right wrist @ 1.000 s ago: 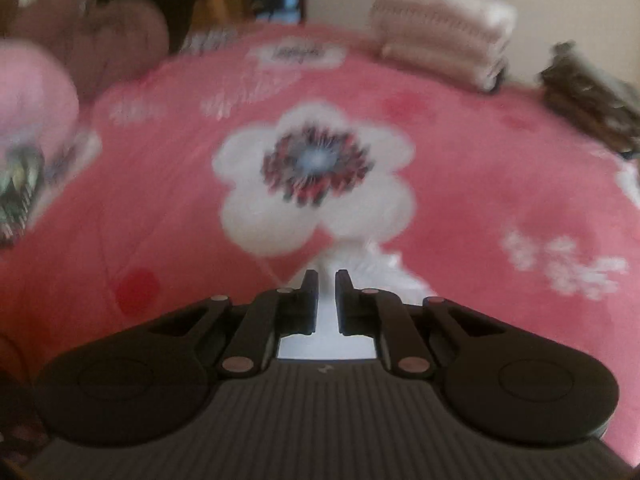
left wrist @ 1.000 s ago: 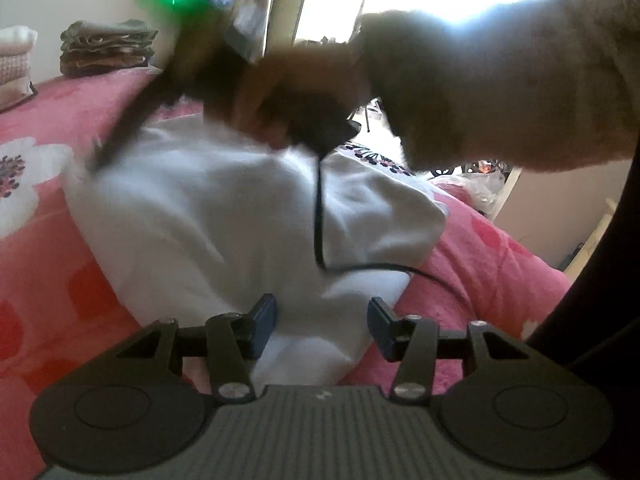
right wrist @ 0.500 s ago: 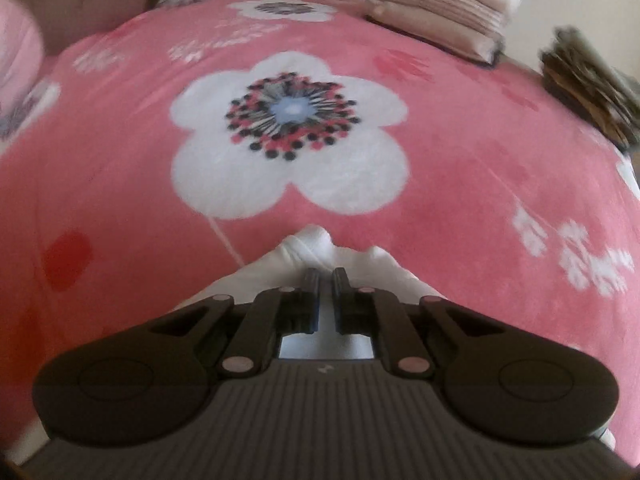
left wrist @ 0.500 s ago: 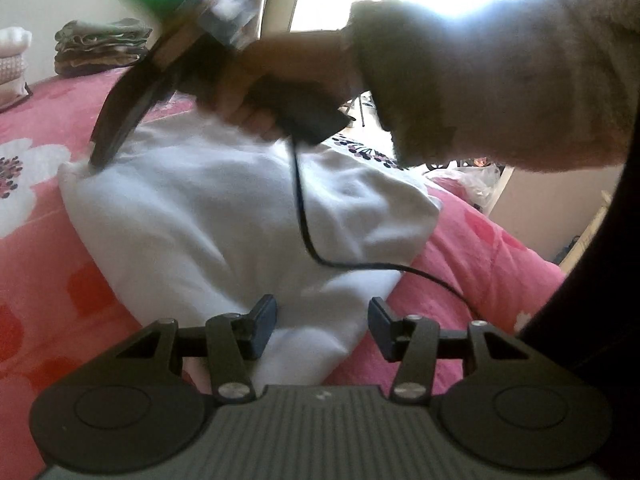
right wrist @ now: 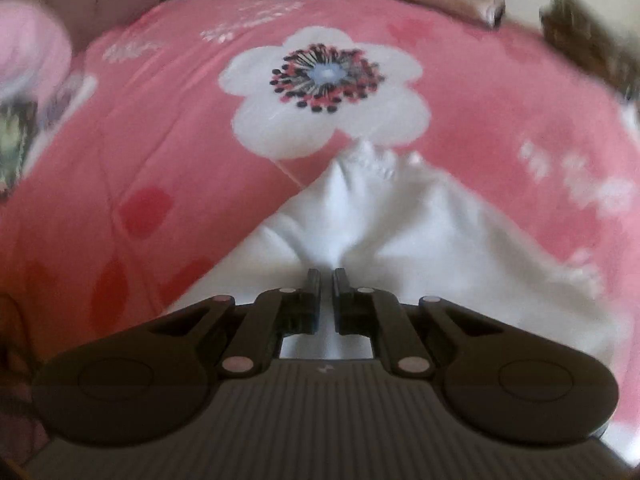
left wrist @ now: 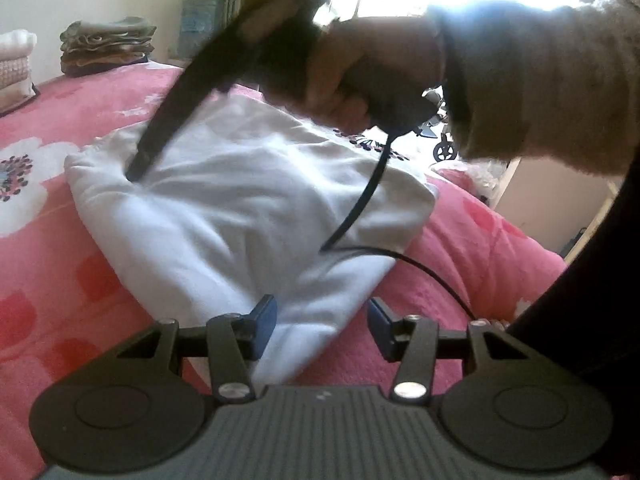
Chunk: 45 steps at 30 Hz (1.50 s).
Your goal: Fold clothes
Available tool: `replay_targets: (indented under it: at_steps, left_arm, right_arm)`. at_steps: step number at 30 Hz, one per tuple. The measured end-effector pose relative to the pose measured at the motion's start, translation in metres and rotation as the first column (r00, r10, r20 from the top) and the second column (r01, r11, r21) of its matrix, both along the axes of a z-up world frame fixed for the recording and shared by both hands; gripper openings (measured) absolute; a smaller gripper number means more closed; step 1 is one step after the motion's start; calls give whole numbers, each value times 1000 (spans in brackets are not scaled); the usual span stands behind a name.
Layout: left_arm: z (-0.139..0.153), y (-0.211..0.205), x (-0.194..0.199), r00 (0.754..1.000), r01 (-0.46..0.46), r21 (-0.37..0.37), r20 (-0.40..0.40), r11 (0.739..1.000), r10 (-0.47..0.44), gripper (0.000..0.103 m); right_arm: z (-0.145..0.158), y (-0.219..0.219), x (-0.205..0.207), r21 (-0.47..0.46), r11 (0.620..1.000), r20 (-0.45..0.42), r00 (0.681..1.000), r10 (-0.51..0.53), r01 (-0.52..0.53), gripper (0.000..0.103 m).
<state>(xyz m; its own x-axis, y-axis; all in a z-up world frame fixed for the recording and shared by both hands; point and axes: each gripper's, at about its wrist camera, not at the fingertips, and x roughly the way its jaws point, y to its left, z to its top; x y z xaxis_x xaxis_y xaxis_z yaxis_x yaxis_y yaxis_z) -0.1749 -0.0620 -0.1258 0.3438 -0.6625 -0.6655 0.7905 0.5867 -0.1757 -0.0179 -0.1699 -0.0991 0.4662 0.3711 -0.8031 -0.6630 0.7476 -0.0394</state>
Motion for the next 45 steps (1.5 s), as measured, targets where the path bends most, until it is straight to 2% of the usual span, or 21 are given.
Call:
replay_targets:
  at_steps: [2, 4, 7, 10, 14, 15, 17, 21, 23, 26, 27, 30, 31, 33, 35, 37, 39, 41, 42, 45]
  left_arm:
    - [0, -1, -2, 1000, -1, 9, 2, 1000, 1, 51]
    - [1, -2, -2, 1000, -8, 17, 7, 1000, 8, 51]
    - [3, -2, -1, 1000, -22, 17, -13, 1000, 23, 49]
    - [6, 0, -5, 999, -29, 24, -20, 999, 30, 49]
    - [4, 3, -9, 1000, -27, 49, -14, 998, 28, 49]
    - [4, 4, -10, 1000, -26, 55, -12, 998, 27, 49]
    - [3, 5, -11, 1000, -27, 71, -7, 997, 27, 49]
    - [8, 9, -14, 999, -30, 80, -17, 996, 31, 49]
    - [11, 12, -16, 999, -31, 85, -22, 996, 33, 49]
    - [14, 17, -20, 999, -32, 85, -33, 996, 35, 49]
    - [14, 19, -21, 999, -34, 85, -39, 996, 37, 49]
    - [13, 26, -21, 996, -50, 88, -70, 995, 56, 48]
    - [13, 30, -22, 995, -59, 89, -79, 994, 66, 48]
    - [15, 37, -24, 992, -79, 86, -93, 993, 87, 48]
    - [18, 44, -26, 989, -105, 91, -98, 990, 114, 48]
    - [18, 52, -26, 985, -133, 93, -101, 987, 142, 48]
    - [17, 57, -25, 980, -161, 91, -107, 983, 170, 48]
    - [16, 62, -22, 975, -185, 91, -110, 979, 194, 48]
    - [17, 63, -21, 974, -193, 93, -106, 977, 202, 48]
    - [16, 66, -17, 969, -212, 82, -114, 974, 220, 47]
  right_arm:
    - [17, 1, -8, 102, 994, -20, 999, 31, -29, 7]
    - [5, 10, -13, 85, 995, -47, 997, 64, -60, 5]
    - [-34, 19, -20, 8, 996, -7, 996, 92, -92, 5]
    - [-9, 16, -16, 27, 999, -38, 999, 39, -38, 8]
    - [24, 10, -45, 116, 988, -25, 994, 105, -102, 7]
    - [20, 11, -49, 112, 986, -40, 991, 126, -121, 7]
    - [-24, 23, -54, -16, 988, -59, 986, 155, -156, 6]
    - [-24, 13, -42, 84, 994, -105, 992, 76, -68, 6]
    - [-8, 12, -51, 55, 995, -64, 994, 88, -84, 8]
    - [6, 9, -69, 113, 984, -73, 986, 148, -140, 8]
    - [2, 11, -73, 110, 982, -88, 982, 166, -156, 8]
    - [-31, 10, -83, 90, 982, -64, 983, 173, -166, 7]
    - [-31, 5, -79, 121, 983, -90, 985, 150, -138, 7]
    - [-19, 2, -74, 137, 986, -125, 985, 115, -98, 7]
    - [-2, 4, -87, 120, 982, -77, 985, 154, -144, 8]
    - [9, 3, -101, 145, 972, -70, 978, 195, -183, 8]
    - [1, 9, -111, 101, 971, -78, 971, 226, -218, 8]
    - [-31, 17, -122, -38, 963, -40, 963, 266, -267, 6]
    - [-35, 15, -125, -37, 962, -20, 963, 269, -270, 7]
    - [-18, 12, -117, 3, 974, -76, 972, 224, -224, 7]
